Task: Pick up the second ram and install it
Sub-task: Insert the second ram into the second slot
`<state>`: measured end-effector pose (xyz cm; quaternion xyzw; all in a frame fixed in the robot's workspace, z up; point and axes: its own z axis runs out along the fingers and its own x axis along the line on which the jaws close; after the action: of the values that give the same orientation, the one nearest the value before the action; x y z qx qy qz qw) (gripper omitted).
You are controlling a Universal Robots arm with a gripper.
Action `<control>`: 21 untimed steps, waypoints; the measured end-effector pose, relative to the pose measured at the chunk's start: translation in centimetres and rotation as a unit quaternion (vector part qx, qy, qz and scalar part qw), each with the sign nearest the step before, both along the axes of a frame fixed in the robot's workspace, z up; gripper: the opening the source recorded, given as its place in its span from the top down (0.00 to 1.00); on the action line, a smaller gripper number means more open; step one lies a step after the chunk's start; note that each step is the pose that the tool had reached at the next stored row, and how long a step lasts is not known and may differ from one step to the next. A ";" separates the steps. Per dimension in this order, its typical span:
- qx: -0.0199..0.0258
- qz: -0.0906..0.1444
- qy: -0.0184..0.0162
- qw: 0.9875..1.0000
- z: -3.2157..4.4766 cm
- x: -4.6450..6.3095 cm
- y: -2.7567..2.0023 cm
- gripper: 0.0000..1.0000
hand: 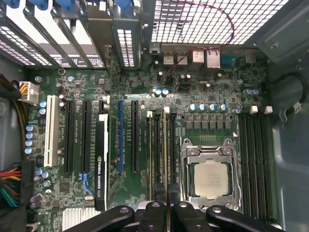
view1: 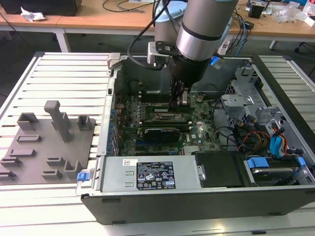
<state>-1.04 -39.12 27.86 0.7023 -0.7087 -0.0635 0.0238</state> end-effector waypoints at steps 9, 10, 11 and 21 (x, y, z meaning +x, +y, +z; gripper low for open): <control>0.000 0.000 0.000 1.000 -2.96 -0.5 0.73 0.87; 0.000 -0.002 0.000 1.000 -3.25 -0.5 0.73 0.87; -0.001 -0.009 0.000 1.000 -3.46 -0.5 0.73 0.87; -0.002 -0.011 0.000 1.000 -4.64 -0.5 1.01 0.87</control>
<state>-1.49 -38.11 23.23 0.6945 -0.7163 -0.0626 0.0243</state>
